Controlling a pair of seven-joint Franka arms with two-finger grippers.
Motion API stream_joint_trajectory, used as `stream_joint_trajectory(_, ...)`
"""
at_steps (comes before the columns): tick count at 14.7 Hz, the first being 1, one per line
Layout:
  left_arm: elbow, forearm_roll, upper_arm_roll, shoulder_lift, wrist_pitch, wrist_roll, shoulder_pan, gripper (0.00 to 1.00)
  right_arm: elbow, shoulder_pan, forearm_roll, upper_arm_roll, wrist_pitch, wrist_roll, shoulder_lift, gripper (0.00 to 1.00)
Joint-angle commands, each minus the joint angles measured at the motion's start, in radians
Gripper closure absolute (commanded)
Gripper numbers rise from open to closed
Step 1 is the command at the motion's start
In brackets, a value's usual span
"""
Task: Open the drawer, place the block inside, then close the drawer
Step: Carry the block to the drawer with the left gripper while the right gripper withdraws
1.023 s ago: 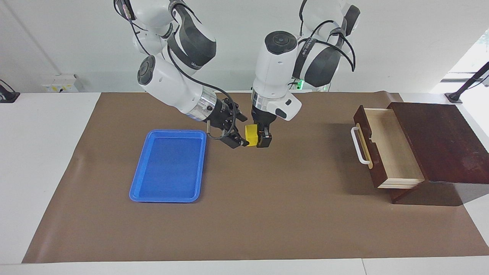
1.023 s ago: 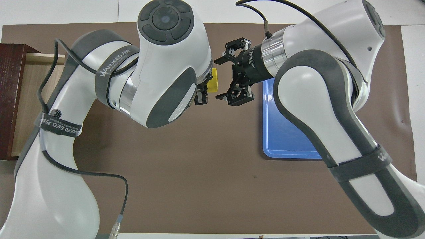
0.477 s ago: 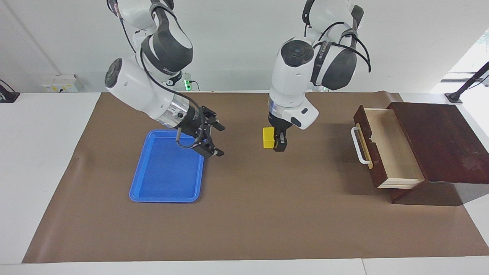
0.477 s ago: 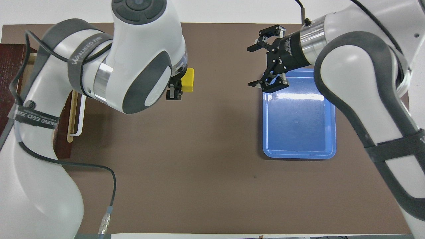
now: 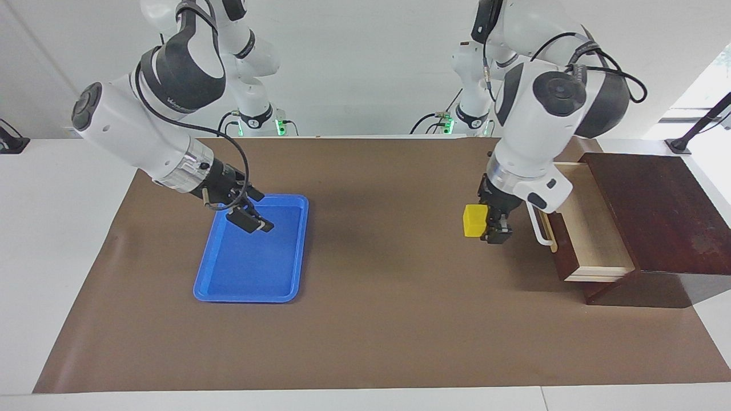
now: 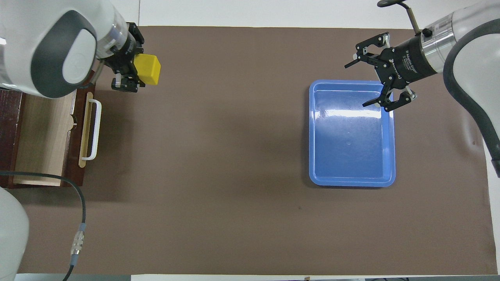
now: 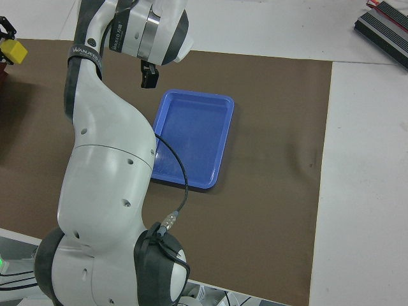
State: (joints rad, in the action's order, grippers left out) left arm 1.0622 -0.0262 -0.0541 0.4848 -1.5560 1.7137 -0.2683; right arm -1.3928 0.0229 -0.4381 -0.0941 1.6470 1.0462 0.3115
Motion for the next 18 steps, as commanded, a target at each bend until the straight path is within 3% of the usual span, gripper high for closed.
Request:
stream_joint_trajectory(1, 0.041, -0.023, -0.013, -0.055, 0.015, -0.158, 0.072, 1.0, -0.003, 0.006, 0.114, -0.01, -0.065, -0.219, -0.035, 0.0)
stream_joint_trajectory(4, 0.172, -0.018, -0.013, -0.135, -0.021, -0.298, 0.141, 1.0, -0.003, 0.034, 0.206, -0.004, -0.117, -0.45, -0.06, 0.0)
stream_joint_trajectory(7, 0.327, -0.018, -0.015, -0.222, -0.157, -0.403, 0.211, 1.0, -0.008, 0.064, 0.3, -0.004, -0.151, -0.688, -0.097, 0.0)
stream_joint_trajectory(13, 0.49, -0.011, -0.015, -0.285, -0.29, -0.539, 0.342, 1.0, -0.012, 0.077, 0.456, 0.013, -0.229, -1.047, -0.204, 0.0)
stream_joint_trajectory(15, 0.611, -0.011, -0.013, -0.333, -0.375, -0.528, 0.366, 1.0, -0.014, 0.046, 0.475, 0.059, -0.275, -1.138, -0.251, 0.0)
stream_joint_trajectory(18, 0.637, -0.008, -0.015, -0.338, -0.384, -0.456, 0.393, 1.0, -0.025, -0.067, 0.504, 0.183, -0.357, -1.235, -0.299, 0.0)
